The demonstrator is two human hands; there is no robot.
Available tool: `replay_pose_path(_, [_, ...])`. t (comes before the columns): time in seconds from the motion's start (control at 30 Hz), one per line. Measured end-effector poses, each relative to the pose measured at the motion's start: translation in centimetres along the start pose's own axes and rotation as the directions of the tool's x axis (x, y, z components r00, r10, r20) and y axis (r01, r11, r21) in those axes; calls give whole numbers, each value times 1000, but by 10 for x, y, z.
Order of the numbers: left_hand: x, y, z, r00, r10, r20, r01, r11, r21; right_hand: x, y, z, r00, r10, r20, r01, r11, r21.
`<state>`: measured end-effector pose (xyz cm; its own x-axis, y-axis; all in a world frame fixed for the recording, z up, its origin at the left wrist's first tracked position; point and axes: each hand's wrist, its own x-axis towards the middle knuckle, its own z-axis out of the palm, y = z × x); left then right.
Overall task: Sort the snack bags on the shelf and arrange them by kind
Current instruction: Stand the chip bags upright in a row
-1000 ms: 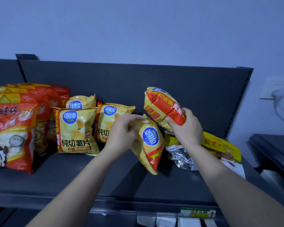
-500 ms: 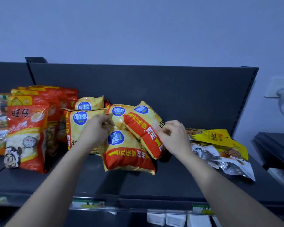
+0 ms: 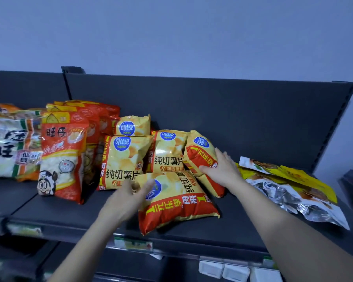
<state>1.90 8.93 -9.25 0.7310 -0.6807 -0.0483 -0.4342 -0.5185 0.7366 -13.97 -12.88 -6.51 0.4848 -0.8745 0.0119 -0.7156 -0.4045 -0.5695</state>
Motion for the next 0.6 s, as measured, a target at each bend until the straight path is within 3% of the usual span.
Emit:
replay_pose_path(0.03, [-3, -1, 1, 994, -8, 110, 5, 1000, 27, 2, 0, 3, 1000, 17, 17, -18, 999, 29])
replay_pose_path(0.1, [-4, -2, 6, 969, 27, 247, -5, 996, -87, 2, -1, 8, 1000, 24, -3, -24, 999, -29])
replay_pose_path(0.17, [-1, -2, 9, 959, 59, 278, 34, 947, -319, 1, -3, 9, 997, 43, -66, -51, 990, -133])
replay_pose_path(0.27, [4, -1, 7, 974, 67, 217, 51, 866, -498, -2, -7, 2, 988, 87, -129, -98, 992, -79])
replay_pose_path(0.43, [15, -2, -22, 989, 9, 147, 66, 863, -500, -1, -6, 5, 977, 86, -196, -91, 996, -13])
replay_pose_path(0.53, [23, -7, -50, 983, 12, 182, 72, 892, -446, -3, -9, 2, 987, 133, -85, -114, 973, 202])
replay_pose_path(0.6, [28, -7, -65, 980, 26, 196, 57, 911, -409, -1, -13, 2, 986, 169, -5, -164, 964, 210])
